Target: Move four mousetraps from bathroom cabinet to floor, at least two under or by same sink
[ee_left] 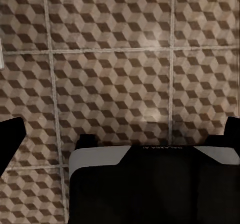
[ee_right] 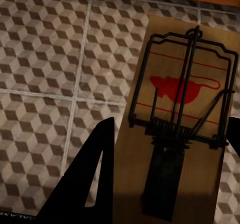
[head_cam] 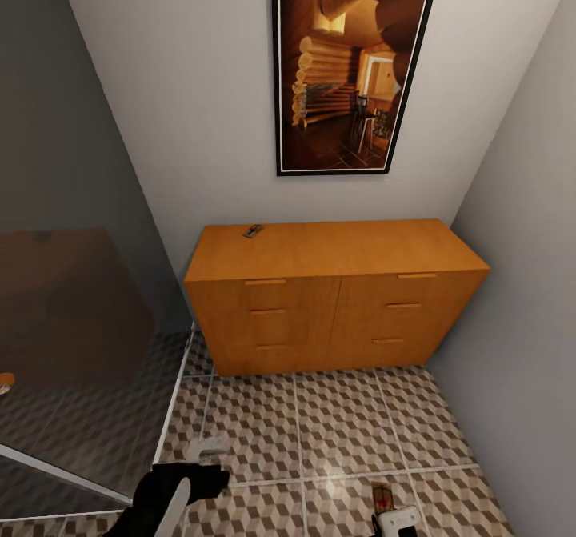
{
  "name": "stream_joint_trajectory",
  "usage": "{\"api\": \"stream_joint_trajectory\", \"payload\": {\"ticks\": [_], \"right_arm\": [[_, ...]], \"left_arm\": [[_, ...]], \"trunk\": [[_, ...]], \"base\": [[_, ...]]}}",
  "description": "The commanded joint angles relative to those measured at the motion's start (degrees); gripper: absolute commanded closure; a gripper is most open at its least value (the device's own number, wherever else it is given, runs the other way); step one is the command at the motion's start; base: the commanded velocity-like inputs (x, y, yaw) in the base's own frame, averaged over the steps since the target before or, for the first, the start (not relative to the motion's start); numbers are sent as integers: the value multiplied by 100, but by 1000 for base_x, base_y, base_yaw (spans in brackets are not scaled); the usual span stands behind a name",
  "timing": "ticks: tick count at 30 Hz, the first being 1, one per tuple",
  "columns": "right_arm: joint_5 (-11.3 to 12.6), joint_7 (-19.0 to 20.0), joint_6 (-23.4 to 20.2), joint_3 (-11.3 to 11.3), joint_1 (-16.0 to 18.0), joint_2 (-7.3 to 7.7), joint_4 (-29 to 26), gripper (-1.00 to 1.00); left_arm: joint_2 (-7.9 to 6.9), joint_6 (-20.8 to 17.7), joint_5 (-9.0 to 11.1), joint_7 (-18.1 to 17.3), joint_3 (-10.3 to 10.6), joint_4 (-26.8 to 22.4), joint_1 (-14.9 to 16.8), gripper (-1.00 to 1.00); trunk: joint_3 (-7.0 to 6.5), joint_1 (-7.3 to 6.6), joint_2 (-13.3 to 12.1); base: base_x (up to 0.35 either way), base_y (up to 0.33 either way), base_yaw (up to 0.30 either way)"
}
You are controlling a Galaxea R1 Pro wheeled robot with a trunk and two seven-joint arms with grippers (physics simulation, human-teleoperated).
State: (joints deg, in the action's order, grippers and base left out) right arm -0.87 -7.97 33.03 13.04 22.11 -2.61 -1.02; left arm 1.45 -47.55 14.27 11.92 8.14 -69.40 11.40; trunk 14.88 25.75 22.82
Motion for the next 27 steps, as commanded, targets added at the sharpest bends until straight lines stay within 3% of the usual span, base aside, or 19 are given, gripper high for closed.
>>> {"api": "stream_joint_trajectory", "payload": {"ticks": [1, 5, 7, 8, 10, 11, 12, 13, 14, 15, 20, 22, 27], "right_arm": [[-1, -30, 11, 49, 5, 2, 7, 100], [-1, -29, 10, 49, 4, 13, 6, 100], [-1, -29, 10, 49, 4, 14, 6, 100], [-1, -29, 10, 49, 4, 14, 6, 100], [-1, -29, 10, 49, 4, 10, 6, 100], [-1, -29, 10, 49, 4, 12, 6, 100], [-1, -29, 8, 49, 4, 13, 6, 100], [-1, -29, 7, 49, 4, 13, 6, 100], [-1, -29, 4, 49, 4, 14, 6, 100], [-1, -29, 4, 49, 4, 14, 6, 100], [-1, -29, -18, 49, 4, 8, 3, 100], [-1, -29, -27, 49, 4, 9, -1, 100], [-1, -29, -33, 49, 4, 7, -2, 100]], "left_arm": [[32, -178, -23, 52, 5, -198, 10, -100], [376, -797, -949, 38, 4, -1343, 171, -100], [527, -894, -1362, 33, 3, -1576, 432, -100], [570, -925, -1469, 32, 3, -1625, 613, -100], [607, -962, -1560, 31, 3, -1635, 948, -100], [621, -979, -1592, 29, 3, -1572, 1234, -100], [633, -1004, -1619, 25, 2, -1335, 1742, -100], [635, -1011, -1623, 24, 2, -1223, 1921, -100], [640, -1024, -1617, 23, -2, -813, 2474, -100], [643, -1026, -1612, 23, -2, -684, 2638, -100], [653, -1034, -1574, 23, -7, 568, 4252, -100], [654, -1031, -1570, 27, -11, 861, 4665, -100], [631, -1032, -1574, 37, -20, 1054, 4994, -100]], "trunk": [[11, 3, 10], [11, 3, 10], [11, 3, 10], [11, 3, 10], [11, 3, 10], [11, 3, 10], [11, 3, 10], [11, 3, 10], [11, 3, 10], [11, 3, 10], [11, 3, 10], [11, 3, 10], [11, 3, 10]], "base": [[0, 0, 0], [0, 0, 0], [0, 0, 0], [0, 0, 0], [0, 0, 0], [0, 0, 0], [0, 0, 0], [0, 0, 0], [0, 0, 0], [0, 0, 0], [0, 0, 0], [0, 0, 0], [0, 0, 0]]}}
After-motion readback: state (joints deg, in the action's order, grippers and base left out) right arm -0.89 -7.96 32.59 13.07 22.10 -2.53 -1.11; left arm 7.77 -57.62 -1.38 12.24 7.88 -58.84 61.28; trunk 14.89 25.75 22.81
